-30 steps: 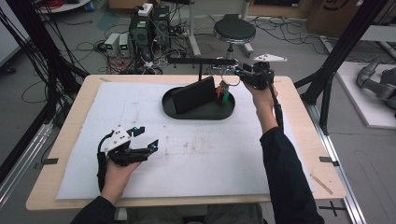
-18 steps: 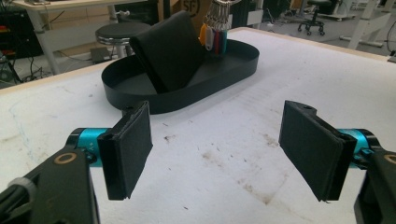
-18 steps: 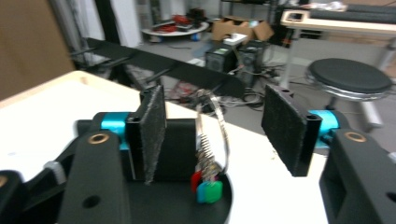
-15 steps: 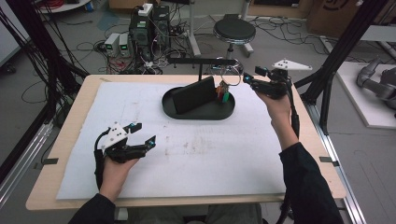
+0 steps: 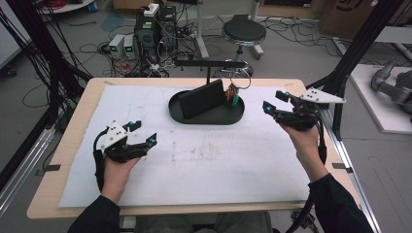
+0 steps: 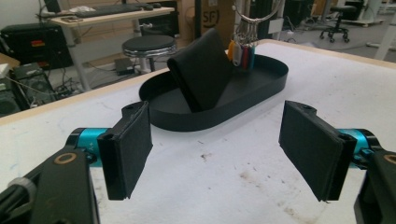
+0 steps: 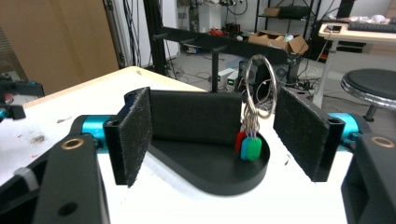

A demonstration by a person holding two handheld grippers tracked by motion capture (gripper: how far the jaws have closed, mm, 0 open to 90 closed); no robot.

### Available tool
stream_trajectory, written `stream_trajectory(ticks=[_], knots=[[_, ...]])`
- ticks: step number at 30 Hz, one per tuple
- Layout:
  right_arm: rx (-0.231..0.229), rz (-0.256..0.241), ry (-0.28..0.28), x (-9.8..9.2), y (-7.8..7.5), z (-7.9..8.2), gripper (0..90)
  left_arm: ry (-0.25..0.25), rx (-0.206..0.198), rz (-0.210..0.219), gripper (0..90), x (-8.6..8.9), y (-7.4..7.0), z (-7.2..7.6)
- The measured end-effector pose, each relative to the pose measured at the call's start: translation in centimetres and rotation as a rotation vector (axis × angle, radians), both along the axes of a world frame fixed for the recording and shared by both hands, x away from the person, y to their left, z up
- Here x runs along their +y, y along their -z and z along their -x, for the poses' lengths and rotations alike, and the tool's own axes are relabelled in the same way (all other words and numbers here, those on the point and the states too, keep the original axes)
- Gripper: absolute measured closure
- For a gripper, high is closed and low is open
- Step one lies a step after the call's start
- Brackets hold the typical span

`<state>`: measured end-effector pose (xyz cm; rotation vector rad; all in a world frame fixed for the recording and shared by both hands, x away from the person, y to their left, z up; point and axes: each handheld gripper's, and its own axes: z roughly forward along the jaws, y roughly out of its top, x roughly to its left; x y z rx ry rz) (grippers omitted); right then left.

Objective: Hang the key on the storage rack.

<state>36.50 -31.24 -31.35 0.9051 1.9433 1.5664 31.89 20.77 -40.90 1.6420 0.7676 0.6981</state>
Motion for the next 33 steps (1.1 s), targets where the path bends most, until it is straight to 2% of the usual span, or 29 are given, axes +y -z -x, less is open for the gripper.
stream_trajectory(ticks=[2,6,7,8,9,11,12,14,16,20,27,33], knots=[[0.001,-0.01,0.01,-0.6,0.8,0.7,28.3,-0.003,-0.005,-0.004,25.4,0.1,-0.1,0.1],[0.014,0.009,0.032,-1.2,2.6,1.9,28.3,-0.022,-0.014,-0.023,25.5,0.6,0.0,0.9],[0.014,0.009,0.032,-1.2,2.6,1.9,28.3,-0.022,-0.014,-0.023,25.5,0.6,0.0,0.9],[0.022,0.01,0.053,-1.5,3.5,2.4,28.3,-0.029,-0.015,-0.023,25.4,0.8,0.1,1.3],[0.022,0.01,0.053,-1.5,3.5,2.4,28.3,-0.029,-0.015,-0.023,25.5,0.8,0.1,1.3],[0.042,-0.002,0.071,-2.0,5.0,2.7,28.4,-0.036,-0.019,-0.028,25.4,1.0,0.1,1.6],[0.042,-0.002,0.071,-2.0,5.0,2.7,28.4,-0.04,-0.02,-0.026,25.4,1.1,0.1,1.7],[0.076,0.009,0.079,-2.2,5.9,2.7,28.4,-0.048,-0.026,-0.034,25.4,1.2,0.0,2.0],[0.07,0.022,0.088,-2.3,6.3,2.8,28.4,-0.05,-0.032,-0.043,25.5,1.3,-0.1,2.0],[0.087,0.037,0.096,-2.6,6.6,2.8,28.3,-0.053,-0.032,-0.046,25.4,1.4,-0.2,2.0],[0.084,0.067,0.12,-3.2,7.0,2.9,27.5,-0.048,-0.036,-0.038,25.4,1.4,-0.3,1.9],[0.096,0.086,0.138,-3.8,7.4,2.8,25.1,-0.045,-0.027,-0.041,25.4,1.3,0.0,1.7]])
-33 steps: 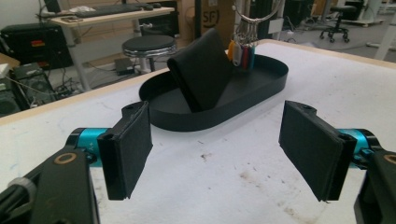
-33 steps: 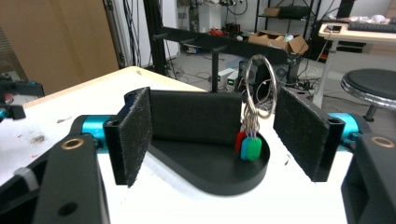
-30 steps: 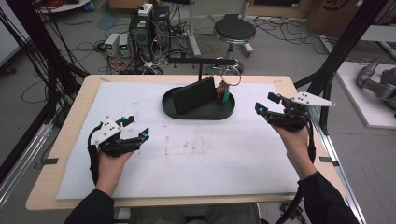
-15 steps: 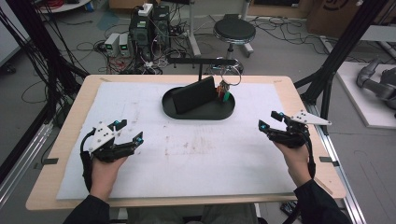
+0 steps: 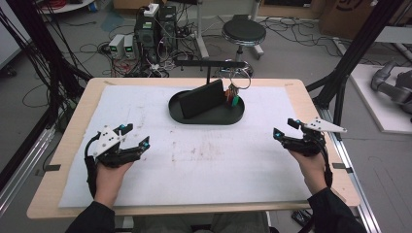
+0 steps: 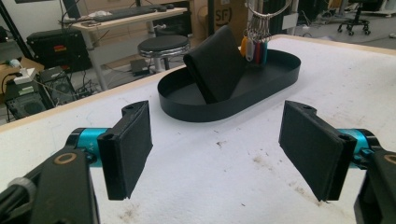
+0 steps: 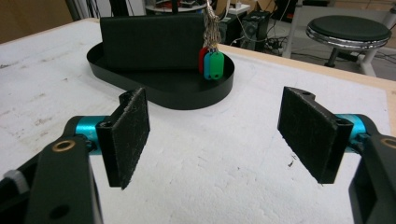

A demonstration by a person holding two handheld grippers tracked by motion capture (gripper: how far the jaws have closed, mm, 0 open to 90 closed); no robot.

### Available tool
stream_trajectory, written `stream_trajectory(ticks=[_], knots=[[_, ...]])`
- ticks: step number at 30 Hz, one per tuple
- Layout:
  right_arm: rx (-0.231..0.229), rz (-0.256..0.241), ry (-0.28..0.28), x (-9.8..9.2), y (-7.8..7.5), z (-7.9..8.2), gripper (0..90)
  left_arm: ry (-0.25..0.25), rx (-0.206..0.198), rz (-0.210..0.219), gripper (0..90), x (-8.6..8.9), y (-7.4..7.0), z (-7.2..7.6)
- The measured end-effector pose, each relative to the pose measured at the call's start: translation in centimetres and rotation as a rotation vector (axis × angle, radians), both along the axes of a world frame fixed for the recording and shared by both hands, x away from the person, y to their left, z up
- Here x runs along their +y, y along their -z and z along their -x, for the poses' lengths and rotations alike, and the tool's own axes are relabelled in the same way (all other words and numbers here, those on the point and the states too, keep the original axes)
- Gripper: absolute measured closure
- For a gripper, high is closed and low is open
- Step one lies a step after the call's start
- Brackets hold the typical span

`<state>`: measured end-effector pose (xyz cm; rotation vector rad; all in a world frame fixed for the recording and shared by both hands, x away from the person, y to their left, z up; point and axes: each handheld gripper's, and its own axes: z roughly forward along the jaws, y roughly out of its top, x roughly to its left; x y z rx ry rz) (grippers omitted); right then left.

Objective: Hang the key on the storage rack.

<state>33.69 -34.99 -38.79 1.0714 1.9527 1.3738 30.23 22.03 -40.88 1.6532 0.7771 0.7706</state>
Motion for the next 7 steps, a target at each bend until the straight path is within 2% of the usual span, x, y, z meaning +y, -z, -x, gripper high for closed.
stream_trajectory(ticks=[7], knots=[[0.007,0.01,0.011,0.08,0.22,-0.32,23.9,-0.006,0.017,-0.005,25.4,-0.01,0.62,-0.11]])
